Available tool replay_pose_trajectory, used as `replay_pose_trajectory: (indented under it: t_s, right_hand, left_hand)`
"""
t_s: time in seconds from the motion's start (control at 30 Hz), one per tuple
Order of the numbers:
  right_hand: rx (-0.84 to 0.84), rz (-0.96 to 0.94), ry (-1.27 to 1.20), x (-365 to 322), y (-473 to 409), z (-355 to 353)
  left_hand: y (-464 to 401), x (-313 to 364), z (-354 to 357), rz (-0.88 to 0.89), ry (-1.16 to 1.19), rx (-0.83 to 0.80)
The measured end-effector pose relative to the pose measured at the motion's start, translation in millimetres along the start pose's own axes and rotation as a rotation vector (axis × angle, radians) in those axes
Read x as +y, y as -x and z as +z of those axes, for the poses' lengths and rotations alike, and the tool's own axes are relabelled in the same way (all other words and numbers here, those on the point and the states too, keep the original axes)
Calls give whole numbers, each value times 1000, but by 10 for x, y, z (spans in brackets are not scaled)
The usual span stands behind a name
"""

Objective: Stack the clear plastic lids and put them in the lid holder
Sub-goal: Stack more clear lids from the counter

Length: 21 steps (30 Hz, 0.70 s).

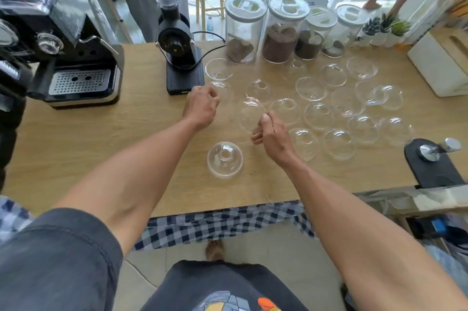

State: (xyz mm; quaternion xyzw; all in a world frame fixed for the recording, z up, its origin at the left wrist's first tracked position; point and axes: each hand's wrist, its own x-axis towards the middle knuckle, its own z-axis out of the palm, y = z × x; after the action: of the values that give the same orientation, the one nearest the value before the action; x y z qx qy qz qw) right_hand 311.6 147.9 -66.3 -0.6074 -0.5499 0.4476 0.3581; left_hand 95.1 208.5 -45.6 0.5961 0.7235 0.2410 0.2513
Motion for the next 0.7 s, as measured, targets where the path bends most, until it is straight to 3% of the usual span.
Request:
replay_pose_trajectory:
  t_s: [0.37,0.7]
  right_hand:
    - [-164,159,-393,-102,382,135]
    - [-203,247,-202,116,706,241]
  left_hand:
    - [709,47,-330,-59,50,148]
    - [1303,29,-343,-3,57,55]
